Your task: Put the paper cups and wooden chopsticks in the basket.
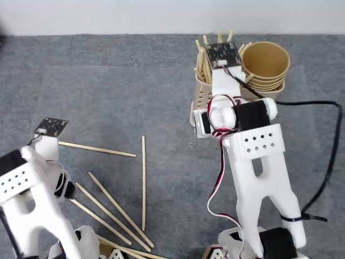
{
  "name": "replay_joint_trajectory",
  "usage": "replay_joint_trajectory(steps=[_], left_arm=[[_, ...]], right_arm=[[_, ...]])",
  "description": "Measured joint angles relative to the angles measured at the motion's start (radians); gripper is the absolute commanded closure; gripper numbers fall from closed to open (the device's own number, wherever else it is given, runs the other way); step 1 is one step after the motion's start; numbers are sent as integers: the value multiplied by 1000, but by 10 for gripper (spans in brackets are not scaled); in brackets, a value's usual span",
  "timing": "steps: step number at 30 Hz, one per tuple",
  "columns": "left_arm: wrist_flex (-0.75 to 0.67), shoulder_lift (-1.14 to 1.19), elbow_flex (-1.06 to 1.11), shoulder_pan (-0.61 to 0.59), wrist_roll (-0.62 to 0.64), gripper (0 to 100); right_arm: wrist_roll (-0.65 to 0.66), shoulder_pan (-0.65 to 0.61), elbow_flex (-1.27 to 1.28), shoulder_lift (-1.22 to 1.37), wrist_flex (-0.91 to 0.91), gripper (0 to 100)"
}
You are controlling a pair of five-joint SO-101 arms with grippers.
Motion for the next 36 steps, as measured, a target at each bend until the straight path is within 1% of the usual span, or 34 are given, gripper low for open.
replay_joint_trajectory(steps=[5, 11, 16, 19, 29, 31, 34, 36], left_arm=[[-117, -9, 115, 6, 3, 730], [-235, -9, 241, 32, 3, 727], [-396, -11, 362, 29, 9, 727], [-463, -18, 411, 34, 9, 725], [-482, -21, 422, 34, 9, 726], [-503, -21, 422, 46, 9, 726], [-603, -21, 434, 57, 72, 724], [-683, -23, 443, 66, 143, 724]], right_arm=[[-2, 37, 216, -71, -161, 905], [-2, 43, 430, -247, -344, 905], [-2, 44, 560, -356, -460, 905], [-2, 44, 586, -382, -493, 905], [-2, 46, 589, -388, -500, 905], [-2, 46, 589, -388, -500, 905], [-2, 46, 589, -388, -500, 905], [-2, 46, 589, -388, -500, 905]])
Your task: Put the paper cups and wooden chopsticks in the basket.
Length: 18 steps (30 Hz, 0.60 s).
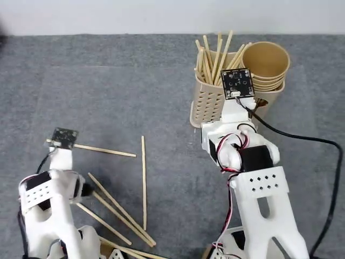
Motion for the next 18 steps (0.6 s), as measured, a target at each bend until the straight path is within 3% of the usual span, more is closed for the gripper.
replay_joint_trajectory(steps=[9, 18], left_arm=[[-48, 2, -8, 127, 210, 727], [203, 2, -160, 95, 227, 727]], right_arm=[[0, 0, 0, 0, 0, 905], [0, 0, 0, 0, 0, 905]])
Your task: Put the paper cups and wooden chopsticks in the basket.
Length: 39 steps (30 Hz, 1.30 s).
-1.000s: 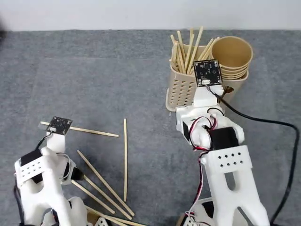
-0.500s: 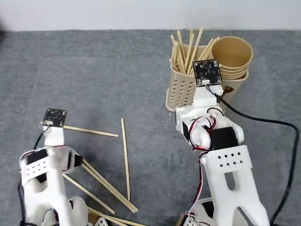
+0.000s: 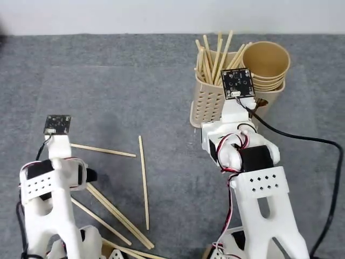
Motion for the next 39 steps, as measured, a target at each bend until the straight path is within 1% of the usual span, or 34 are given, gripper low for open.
replay_joint_trajectory(steps=[5, 9, 16, 21, 25, 39], left_arm=[[49, 0, 3, 28, 0, 727], [51, 0, 61, 86, 2, 728], [-8, -2, 126, 110, 8, 730], [-83, -2, 164, 112, 46, 762], [-129, -2, 189, 115, 52, 776], [-147, -2, 204, 183, 57, 893]], right_arm=[[0, 0, 0, 0, 0, 905], [0, 0, 0, 0, 0, 905], [0, 0, 18, -9, 0, 905], [0, 0, 18, -9, 0, 905], [0, 0, 18, -9, 0, 905], [0, 0, 18, -9, 0, 905]])
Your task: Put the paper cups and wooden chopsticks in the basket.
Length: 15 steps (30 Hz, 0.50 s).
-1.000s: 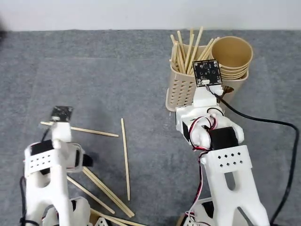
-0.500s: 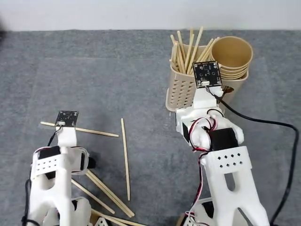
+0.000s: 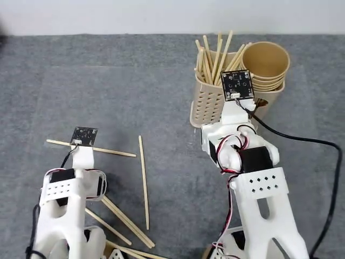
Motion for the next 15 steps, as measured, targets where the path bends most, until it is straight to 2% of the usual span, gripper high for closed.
replay_joint_trajectory(steps=[12, 15], left_arm=[[-46, -9, 14, 114, 0, 946], [-58, -9, 11, 150, 57, 949]], right_arm=[[0, 0, 0, 0, 0, 905], [0, 0, 0, 0, 0, 905]])
